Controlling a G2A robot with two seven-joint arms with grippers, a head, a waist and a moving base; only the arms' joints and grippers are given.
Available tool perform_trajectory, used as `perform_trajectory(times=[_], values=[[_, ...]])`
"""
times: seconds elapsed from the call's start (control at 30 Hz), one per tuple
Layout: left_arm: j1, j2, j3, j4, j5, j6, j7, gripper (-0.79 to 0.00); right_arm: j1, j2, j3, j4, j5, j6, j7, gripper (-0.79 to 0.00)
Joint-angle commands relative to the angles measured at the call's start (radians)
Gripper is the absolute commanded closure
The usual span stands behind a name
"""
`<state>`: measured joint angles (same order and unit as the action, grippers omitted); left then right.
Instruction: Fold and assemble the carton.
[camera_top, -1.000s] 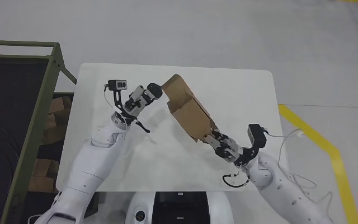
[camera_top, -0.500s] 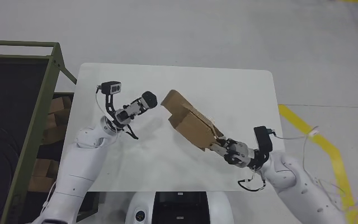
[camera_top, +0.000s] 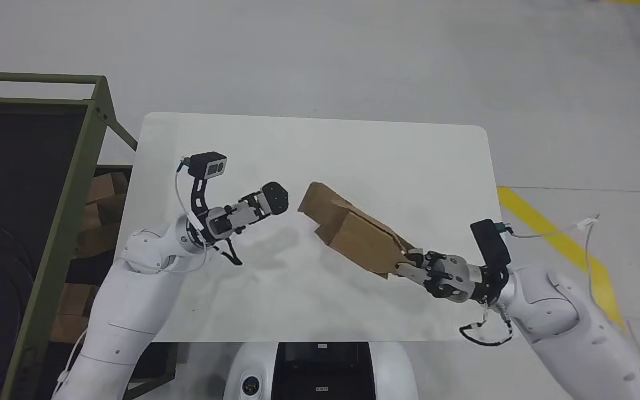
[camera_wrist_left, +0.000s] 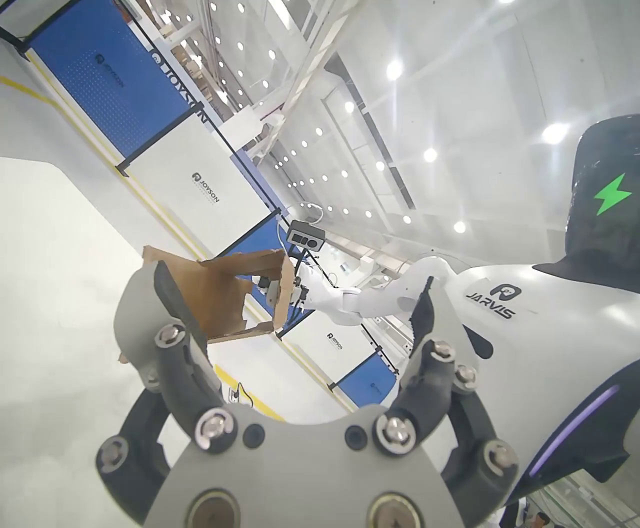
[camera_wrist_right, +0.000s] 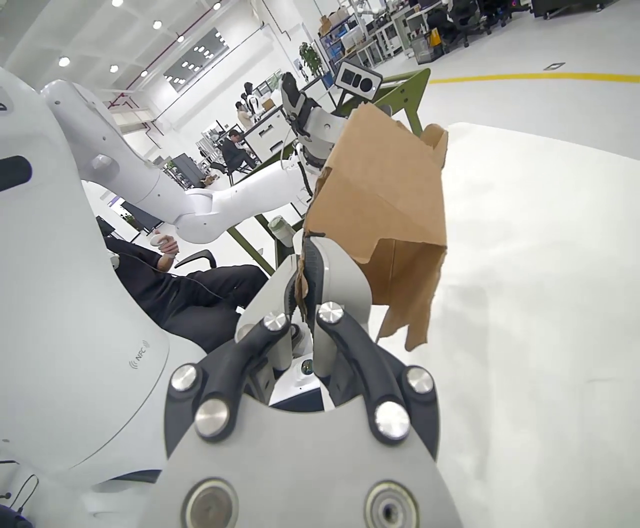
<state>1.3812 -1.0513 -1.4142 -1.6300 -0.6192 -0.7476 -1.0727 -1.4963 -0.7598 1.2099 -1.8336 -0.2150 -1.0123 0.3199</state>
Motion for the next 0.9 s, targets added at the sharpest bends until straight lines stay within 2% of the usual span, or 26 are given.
perform_trajectory(times=[0.0,0.23,0.47,0.63,0.87], values=[[0.000,0.000,0.000,0.001,0.001,0.000,0.000,-0.785,0.000,0.000,-0.001,0.000,-0.002,0.000,-0.001,0.000],[0.001,-0.002,0.013,-0.013,0.035,0.020,0.027,-0.785,0.000,-0.004,-0.009,-0.015,-0.020,0.012,-0.003,0.000],[-0.023,0.000,0.069,-0.037,0.159,-0.020,0.020,-0.785,0.048,-0.011,-0.087,0.013,0.033,0.003,0.108,0.000],[-0.028,0.021,0.106,-0.061,0.208,-0.027,0.027,-0.785,0.099,-0.012,-0.129,0.040,0.122,0.000,0.191,0.000],[-0.026,0.073,0.140,-0.094,0.235,-0.050,0.050,-0.785,0.130,-0.013,-0.144,0.066,0.183,0.000,0.233,0.000]])
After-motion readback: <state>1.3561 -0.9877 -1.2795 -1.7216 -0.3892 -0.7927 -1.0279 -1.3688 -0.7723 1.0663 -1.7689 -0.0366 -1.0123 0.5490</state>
